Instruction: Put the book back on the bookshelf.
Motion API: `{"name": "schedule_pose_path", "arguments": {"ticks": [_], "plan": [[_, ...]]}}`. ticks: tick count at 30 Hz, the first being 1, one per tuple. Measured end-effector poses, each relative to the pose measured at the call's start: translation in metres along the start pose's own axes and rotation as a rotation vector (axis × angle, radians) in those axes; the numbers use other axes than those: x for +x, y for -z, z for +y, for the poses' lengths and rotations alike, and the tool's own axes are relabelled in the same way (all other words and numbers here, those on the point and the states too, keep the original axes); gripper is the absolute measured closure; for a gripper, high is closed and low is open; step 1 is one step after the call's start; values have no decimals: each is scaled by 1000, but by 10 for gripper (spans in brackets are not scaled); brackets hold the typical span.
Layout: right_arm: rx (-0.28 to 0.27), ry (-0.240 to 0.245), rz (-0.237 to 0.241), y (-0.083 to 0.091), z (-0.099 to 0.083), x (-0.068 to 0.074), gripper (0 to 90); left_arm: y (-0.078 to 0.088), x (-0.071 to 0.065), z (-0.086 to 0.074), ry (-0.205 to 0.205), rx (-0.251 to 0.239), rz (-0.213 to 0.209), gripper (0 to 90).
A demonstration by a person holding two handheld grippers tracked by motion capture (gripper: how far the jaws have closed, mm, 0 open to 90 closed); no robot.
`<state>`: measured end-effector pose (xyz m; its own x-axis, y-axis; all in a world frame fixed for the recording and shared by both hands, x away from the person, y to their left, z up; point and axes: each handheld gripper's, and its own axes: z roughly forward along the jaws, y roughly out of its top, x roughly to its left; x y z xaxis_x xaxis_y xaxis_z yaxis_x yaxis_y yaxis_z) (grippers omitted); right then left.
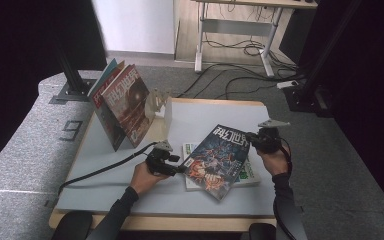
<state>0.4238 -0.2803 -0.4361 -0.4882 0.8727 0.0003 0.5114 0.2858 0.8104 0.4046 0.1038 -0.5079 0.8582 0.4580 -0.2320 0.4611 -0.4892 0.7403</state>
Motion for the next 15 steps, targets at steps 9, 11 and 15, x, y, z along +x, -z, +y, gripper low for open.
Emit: {"name": "schedule_pose_path", "arguments": {"ticks": [9,11,15], "plan": [[-48,56,1,17,20,15,815,-4,0,14,-13,14,8,291],[-57,69,2,21,24,19,816,-6,2,17,-17,20,14,267],[-79,93,6,27,31,25,816,-10,7,20,1,18,-1,246]]}}
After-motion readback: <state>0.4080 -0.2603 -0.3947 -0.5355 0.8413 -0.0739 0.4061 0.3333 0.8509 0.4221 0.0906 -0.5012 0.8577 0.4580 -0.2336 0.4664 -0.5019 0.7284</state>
